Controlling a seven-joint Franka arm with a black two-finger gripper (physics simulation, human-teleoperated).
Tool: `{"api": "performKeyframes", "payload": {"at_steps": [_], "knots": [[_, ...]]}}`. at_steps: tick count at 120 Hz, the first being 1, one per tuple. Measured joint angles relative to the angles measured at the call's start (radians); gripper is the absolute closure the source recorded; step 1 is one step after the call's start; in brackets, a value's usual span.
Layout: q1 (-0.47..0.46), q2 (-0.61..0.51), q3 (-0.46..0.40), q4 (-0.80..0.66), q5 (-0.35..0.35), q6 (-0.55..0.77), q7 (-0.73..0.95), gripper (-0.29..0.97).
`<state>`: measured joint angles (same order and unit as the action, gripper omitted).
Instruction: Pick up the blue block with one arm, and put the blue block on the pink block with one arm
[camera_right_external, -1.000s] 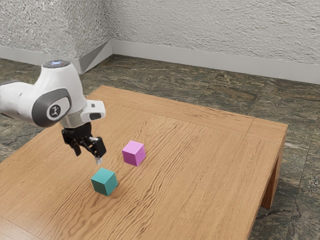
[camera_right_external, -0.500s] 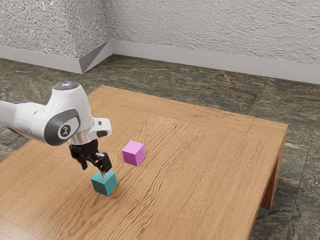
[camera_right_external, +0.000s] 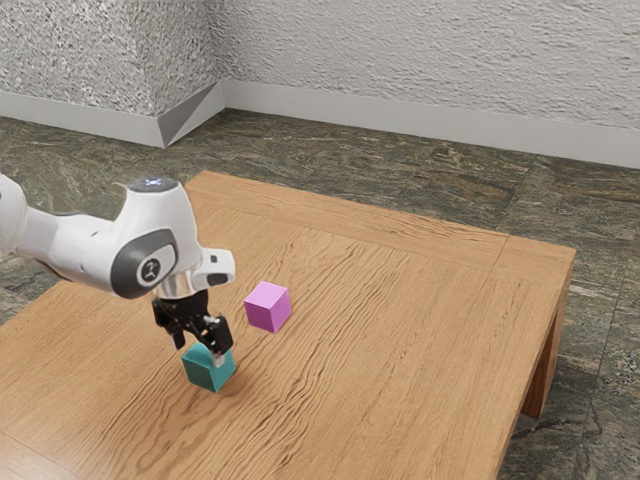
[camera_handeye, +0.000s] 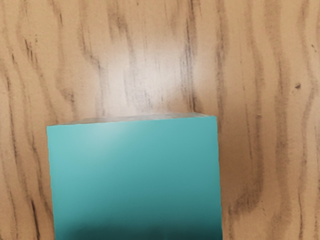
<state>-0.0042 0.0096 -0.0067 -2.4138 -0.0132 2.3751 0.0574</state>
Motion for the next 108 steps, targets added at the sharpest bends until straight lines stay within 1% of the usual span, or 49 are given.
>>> {"api": "performKeyframes", "payload": {"at_steps": [17, 64, 108], "knots": [[-0.002, 0.032, 0.003, 0.021, 0.002, 0.001, 0.004, 0.0], [0.002, 0.052, 0.009, 0.035, 0.006, 0.001, 0.011, 0.0], [0.003, 0.111, 0.011, 0.064, 0.005, 0.003, 0.015, 0.0]]}}
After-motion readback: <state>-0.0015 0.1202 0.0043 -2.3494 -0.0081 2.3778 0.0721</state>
